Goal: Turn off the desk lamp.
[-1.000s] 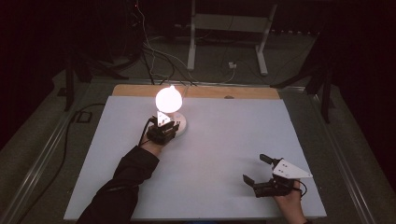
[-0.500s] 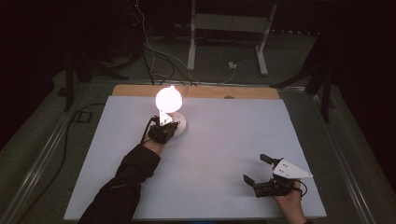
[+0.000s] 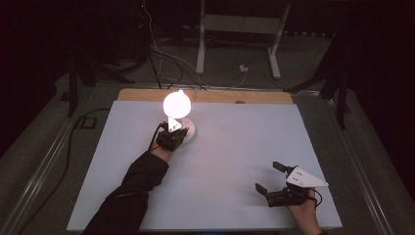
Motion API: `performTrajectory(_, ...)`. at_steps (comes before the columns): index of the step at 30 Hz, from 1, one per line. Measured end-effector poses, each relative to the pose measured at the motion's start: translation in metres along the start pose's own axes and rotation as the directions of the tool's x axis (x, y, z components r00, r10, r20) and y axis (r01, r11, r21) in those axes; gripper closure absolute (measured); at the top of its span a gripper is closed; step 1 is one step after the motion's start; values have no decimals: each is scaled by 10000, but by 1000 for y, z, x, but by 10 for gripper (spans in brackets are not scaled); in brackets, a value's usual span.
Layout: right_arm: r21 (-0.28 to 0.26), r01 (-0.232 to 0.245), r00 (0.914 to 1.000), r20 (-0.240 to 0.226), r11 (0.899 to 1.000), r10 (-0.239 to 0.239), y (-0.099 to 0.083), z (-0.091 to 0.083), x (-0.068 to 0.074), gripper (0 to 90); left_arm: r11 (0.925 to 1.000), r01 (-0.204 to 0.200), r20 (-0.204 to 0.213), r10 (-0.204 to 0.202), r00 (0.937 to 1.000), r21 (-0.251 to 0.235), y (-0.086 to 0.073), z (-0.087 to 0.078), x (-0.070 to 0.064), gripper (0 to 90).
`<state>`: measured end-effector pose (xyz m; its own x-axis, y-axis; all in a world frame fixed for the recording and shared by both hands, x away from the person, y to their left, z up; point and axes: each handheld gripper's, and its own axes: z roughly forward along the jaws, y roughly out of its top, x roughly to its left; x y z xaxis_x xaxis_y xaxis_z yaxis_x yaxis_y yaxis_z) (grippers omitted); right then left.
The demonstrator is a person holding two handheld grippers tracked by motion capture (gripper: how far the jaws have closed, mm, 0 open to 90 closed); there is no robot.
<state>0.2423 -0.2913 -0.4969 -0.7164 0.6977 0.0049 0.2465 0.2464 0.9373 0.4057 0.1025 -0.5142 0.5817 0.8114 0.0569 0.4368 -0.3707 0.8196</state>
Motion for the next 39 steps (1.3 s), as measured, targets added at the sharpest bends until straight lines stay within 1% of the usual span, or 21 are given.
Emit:
performTrajectory(2,5,5,10000,-6,10000,-5,0,0,0,0,10000,-71,0,71,10000,-1,0,0,0,900)
performTrajectory(4,-9,8,10000,-15,10000,-8,0,0,1,0,9998,97,53,-96,9999,-150,-2,0,1,900)
performTrajectory(5,-8,14,10000,-9,10000,-14,0,0,1,0,9999,85,-153,-86,9998,-101,-3,0,1,900)
performTrajectory(6,-19,17,10000,-5,10000,-17,0,-1,1,0,9999,-41,-251,38,9997,-96,-4,0,1,900)
performTrajectory(8,-8,3,10000,-5,10000,-3,0,-1,0,0,9996,174,-44,-175,9998,-230,-6,0,4,900)
performTrajectory(9,2,0,10000,-2,10000,0,0,-1,0,0,9997,139,-11,-139,9999,-203,-6,-1,5,900)
performTrajectory(13,38,11,10000,-14,10000,-10,0,1,0,0,9998,124,-74,-125,9999,-123,-4,0,4,900)
performTrajectory(14,57,7,10000,-19,10000,-7,0,1,1,0,9999,137,-149,-138,9998,-48,-2,0,4,900)
performTrajectory(15,52,16,10000,-23,10000,-16,0,1,1,0,9996,177,-19,-177,9998,-242,2,-4,4,900)
performTrajectory(16,33,37,10000,-35,10000,-37,0,1,1,0,9994,103,-57,-105,9999,-345,6,-7,3,900)
performTrajectory(18,-5,-4,10000,-18,10000,4,0,0,0,0,9984,160,-2,-160,9999,-548,11,-12,3,900)
performTrajectory(20,12,-56,10000,-20,10000,56,0,0,-1,0,9984,138,-6,-138,9999,-553,12,-13,3,900)
performTrajectory(21,19,-56,10000,-28,10000,56,-1,0,-1,0,9985,208,40,-206,9998,-498,11,-12,4,900)
performTrajectory(24,7,-29,10000,-39,10000,29,0,0,0,0,9987,246,74,-243,9997,-438,10,-11,4,900)
performTrajectory(26,0,-25,10000,-37,10000,25,0,0,0,0,9988,245,119,-240,9996,-425,8,-10,2,900)
performTrajectory(27,3,-23,10000,-37,10000,23,0,0,0,0,9988,245,119,-240,9996,-425,8,-10,2,900)
performTrajectory(30,1,-47,10000,-44,10000,47,0,0,0,0,9992,60,107,-56,9999,-394,7,-8,-2,900)
performTrajectory(39,16,-52,10000,-56,10000,52,0,1,0,0,9995,129,14,-128,9999,-288,1,-4,-2,900)
